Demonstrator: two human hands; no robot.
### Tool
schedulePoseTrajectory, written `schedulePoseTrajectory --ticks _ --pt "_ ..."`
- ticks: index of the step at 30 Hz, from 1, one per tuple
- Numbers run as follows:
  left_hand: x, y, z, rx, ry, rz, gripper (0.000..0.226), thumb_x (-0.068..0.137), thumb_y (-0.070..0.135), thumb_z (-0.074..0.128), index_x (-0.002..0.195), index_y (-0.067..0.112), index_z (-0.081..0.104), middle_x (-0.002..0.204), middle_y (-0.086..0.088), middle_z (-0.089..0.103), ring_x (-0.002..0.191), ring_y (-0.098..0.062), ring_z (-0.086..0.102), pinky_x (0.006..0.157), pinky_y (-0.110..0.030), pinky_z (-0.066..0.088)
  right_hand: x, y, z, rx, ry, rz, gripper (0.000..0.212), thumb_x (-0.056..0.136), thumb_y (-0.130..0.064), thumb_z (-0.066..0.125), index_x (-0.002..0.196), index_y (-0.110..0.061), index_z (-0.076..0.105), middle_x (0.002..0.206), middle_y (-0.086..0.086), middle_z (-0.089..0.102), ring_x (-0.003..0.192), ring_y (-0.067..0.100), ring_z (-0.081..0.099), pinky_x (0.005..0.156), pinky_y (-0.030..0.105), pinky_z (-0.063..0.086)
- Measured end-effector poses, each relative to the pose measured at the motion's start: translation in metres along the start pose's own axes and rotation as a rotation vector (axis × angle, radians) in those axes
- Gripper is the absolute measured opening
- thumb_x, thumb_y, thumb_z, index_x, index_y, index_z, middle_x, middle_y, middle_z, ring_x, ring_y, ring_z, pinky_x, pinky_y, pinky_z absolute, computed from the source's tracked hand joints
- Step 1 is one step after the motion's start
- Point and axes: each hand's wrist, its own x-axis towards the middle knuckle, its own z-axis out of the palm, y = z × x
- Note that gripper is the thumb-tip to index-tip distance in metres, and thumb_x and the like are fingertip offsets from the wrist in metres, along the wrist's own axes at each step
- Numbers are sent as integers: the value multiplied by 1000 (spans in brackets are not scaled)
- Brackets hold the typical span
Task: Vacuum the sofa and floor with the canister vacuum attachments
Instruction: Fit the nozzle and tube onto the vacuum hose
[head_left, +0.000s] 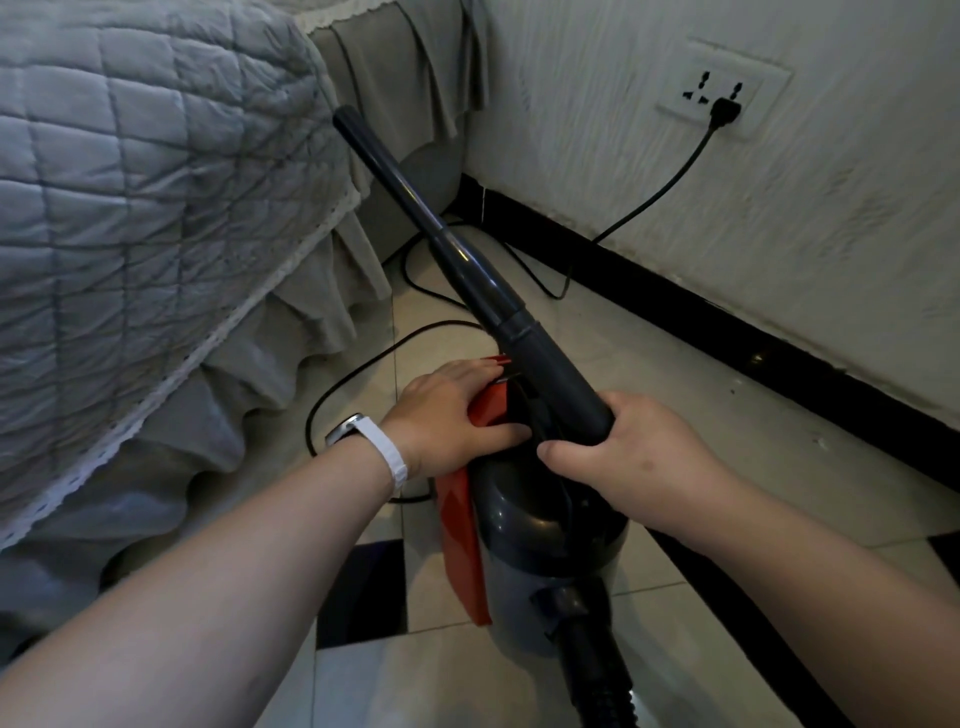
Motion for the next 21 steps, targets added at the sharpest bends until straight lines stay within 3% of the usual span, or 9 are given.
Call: schedulePoseTrajectory --ticks 6,10,14,17,21 --pt "0 20 -19 227 -159 16 77 78 84 37 145 45 41 152 19 41 139 -10 36 116 -45 24 -2 -3 5 -14 38 -27 28 75 -40 79 96 -30 65 76 -3 72 70 12 71 63 32 59" --pt "-4 25 -20 258 -187 13 84 75 83 29 148 43 38 152 16 40 138 -13 38 114 -46 28 -3 -4 7 5 68 -28 31 75 -40 79 100 -30 64 75 -3 72 66 12 71 61 31 59" --pt "-12 31 -23 310 -120 3 80 76 83 29 143 42 43 138 13 52 126 -15 46 105 -44 37 -6 -3 9 -9 83 -43 32 77 -43 78 101 -30 63 74 -3 72 64 11 72 65 34 63" --pt "-24 36 -26 239 -25 -10 68 75 79 36 125 40 61 123 14 62 113 -14 56 94 -42 47 -11 -4 8 -54 104 -38 33 78 -48 77 102 -30 63 75 -4 71 66 13 71 67 34 62" --pt "-50 39 -28 43 113 15 44 80 57 50 111 33 69 108 12 69 100 -12 63 87 -39 53 -22 -5 6 -157 98 -40 39 78 -56 69 104 -26 65 80 0 70 77 23 71 76 40 62"
